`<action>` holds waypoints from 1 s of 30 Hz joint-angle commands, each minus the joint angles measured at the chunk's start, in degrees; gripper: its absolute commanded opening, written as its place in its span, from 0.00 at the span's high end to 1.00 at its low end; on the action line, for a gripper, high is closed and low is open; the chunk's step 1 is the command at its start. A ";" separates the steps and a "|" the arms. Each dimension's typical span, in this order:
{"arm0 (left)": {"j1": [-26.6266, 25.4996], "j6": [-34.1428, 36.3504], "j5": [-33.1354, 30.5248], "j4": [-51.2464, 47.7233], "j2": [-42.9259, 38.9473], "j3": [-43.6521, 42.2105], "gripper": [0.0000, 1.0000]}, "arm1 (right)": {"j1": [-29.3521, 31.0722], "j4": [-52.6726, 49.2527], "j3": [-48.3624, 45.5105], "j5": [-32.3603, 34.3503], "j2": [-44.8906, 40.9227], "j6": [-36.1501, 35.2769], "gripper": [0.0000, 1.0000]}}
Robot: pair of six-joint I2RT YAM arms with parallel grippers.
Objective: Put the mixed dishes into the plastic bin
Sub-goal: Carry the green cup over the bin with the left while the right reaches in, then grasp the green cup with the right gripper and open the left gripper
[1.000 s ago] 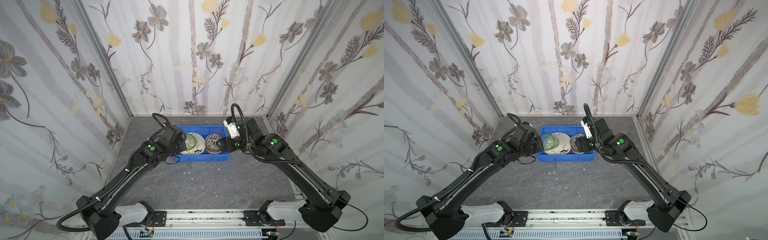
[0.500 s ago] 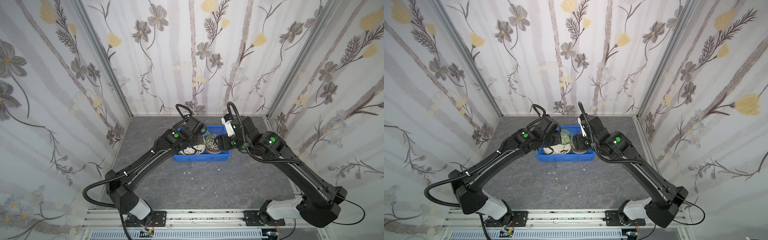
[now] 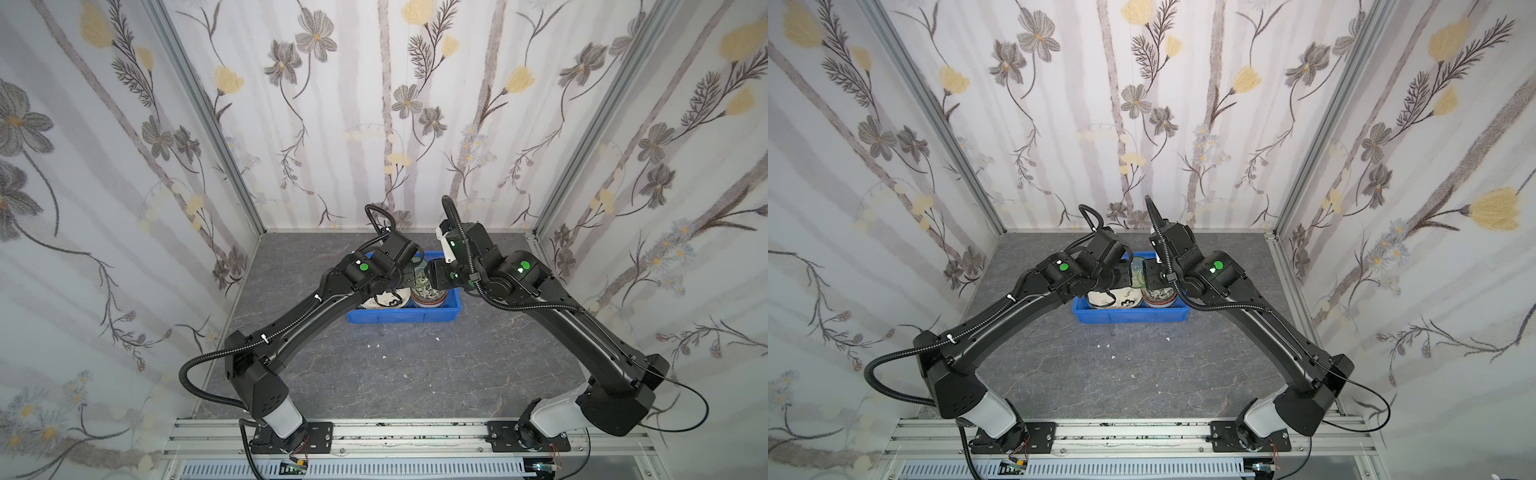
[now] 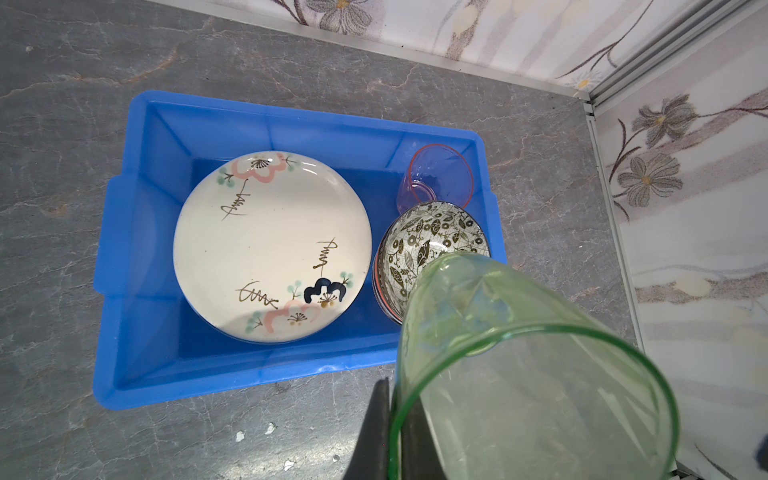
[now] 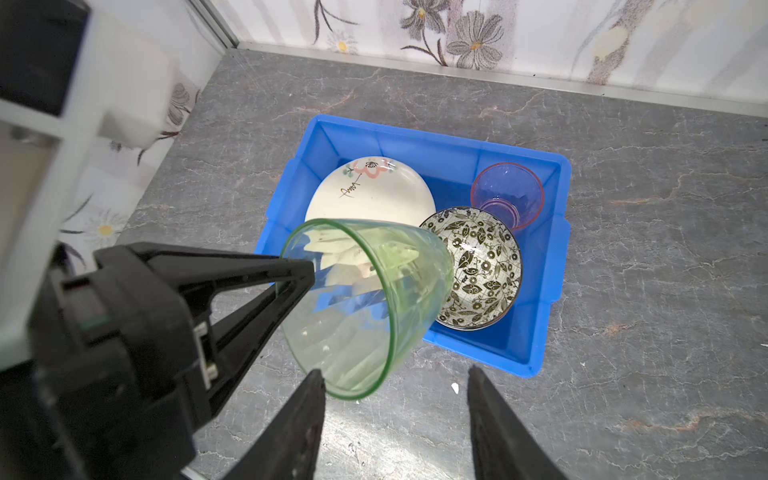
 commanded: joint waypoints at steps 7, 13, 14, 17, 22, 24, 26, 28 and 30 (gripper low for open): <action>-0.15 -0.23 -0.48 0.84 -1.35 -0.87 1.00 | 0.07 -3.61 6.87 5.01 7.01 -0.63 0.54; -0.45 -0.48 -0.46 0.84 -1.69 -0.95 1.00 | 0.08 -3.41 7.29 5.28 9.48 -1.33 0.62; -0.48 -0.50 -0.40 0.83 -1.78 -0.90 1.00 | 0.08 -3.41 7.28 5.27 9.73 -1.42 0.63; -0.55 -0.50 -0.35 0.84 -1.85 -0.94 1.00 | 0.07 -3.02 7.25 5.13 10.06 -1.59 0.67; -0.54 -0.76 -0.46 0.87 -2.30 -1.29 1.00 | 0.04 -2.62 7.26 4.97 10.47 -1.95 0.76; -0.45 -0.74 -0.53 0.92 -2.65 -1.35 1.00 | 0.07 -2.62 7.27 4.77 10.60 -2.12 0.80; -0.51 -0.77 -0.58 0.94 -3.00 -1.43 1.00 | 0.08 -2.54 7.28 4.58 10.56 -2.21 0.83; -0.49 -0.60 -0.53 0.93 -3.10 -1.41 1.00 | 0.07 -2.38 7.21 4.19 10.60 -2.36 0.87; -0.53 -0.52 -0.33 0.92 -3.19 -1.45 1.00 | 0.06 -2.27 7.23 3.91 10.48 -2.47 0.90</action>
